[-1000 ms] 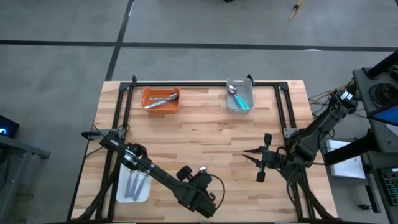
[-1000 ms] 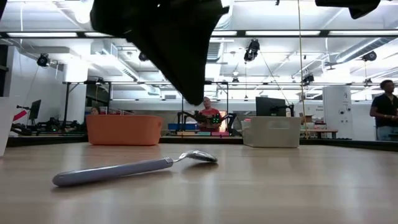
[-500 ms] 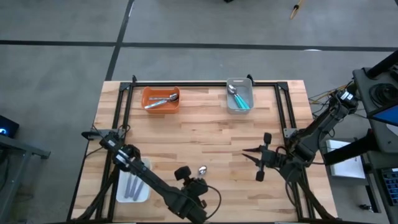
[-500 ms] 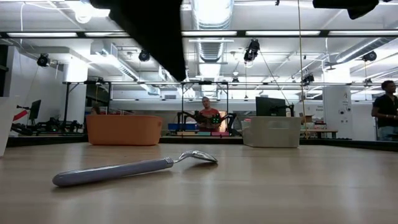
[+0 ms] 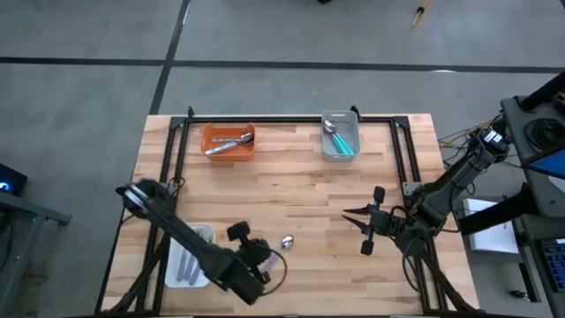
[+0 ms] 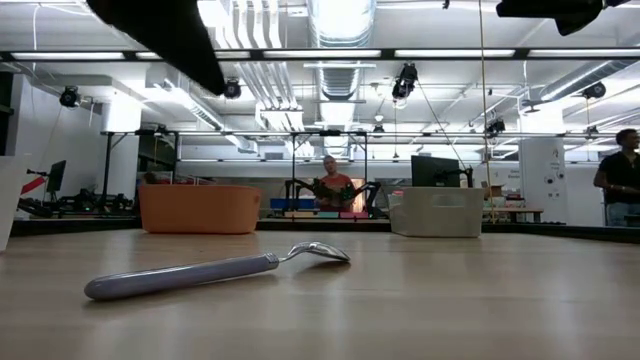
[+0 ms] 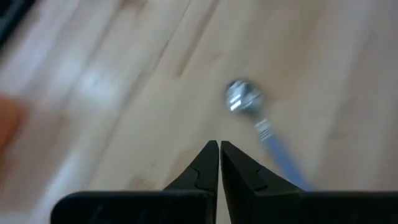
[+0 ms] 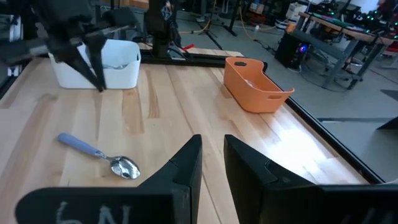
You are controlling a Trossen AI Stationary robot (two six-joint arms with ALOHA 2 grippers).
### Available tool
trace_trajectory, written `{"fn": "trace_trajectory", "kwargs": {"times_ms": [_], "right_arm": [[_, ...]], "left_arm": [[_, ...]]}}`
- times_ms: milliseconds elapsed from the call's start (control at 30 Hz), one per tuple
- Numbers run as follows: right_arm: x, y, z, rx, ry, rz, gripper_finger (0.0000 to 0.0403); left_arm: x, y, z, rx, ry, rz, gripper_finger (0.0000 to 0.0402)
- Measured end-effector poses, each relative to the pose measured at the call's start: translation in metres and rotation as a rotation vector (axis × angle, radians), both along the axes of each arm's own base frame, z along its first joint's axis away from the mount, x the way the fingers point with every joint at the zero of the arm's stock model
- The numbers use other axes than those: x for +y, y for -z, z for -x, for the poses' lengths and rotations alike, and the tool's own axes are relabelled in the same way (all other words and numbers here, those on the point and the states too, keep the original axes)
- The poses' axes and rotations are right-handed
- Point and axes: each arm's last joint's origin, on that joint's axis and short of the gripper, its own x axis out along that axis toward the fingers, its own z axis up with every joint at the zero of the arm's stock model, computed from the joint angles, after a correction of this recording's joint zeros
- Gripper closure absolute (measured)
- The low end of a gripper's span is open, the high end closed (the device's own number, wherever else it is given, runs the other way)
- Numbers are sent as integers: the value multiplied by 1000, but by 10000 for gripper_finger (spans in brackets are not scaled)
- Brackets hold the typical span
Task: Sort silverware by color (type)
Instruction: Put the purple spoon into the white bin
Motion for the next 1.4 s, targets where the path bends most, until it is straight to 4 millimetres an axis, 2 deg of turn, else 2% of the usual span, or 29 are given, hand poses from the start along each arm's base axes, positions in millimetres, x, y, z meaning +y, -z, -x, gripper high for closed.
{"fn": "trace_trajectory", "kwargs": {"times_ms": [100, 267, 367, 667, 900, 1400], "right_arm": [[0, 0, 0, -1, 3, -3, 344], [-3, 0, -2, -2, 18, -8, 344], [-6, 0, -4, 1, 32, 1, 344], [-14, 0, -10, 13, 70, 33, 344], [-16, 1, -12, 18, 83, 41, 344], [-28, 4, -19, 37, 126, 88, 344]], "left_arm": [[5, 4, 7, -176, 49, 106, 401], [3, 31, 6, -426, 113, 246, 401], [0, 47, 3, -531, 124, 264, 401], [-1, 93, -1, -501, 80, 208, 401], [-1, 97, -1, -451, 89, 170, 396], [12, 103, -2, -462, 41, 44, 265]]}}
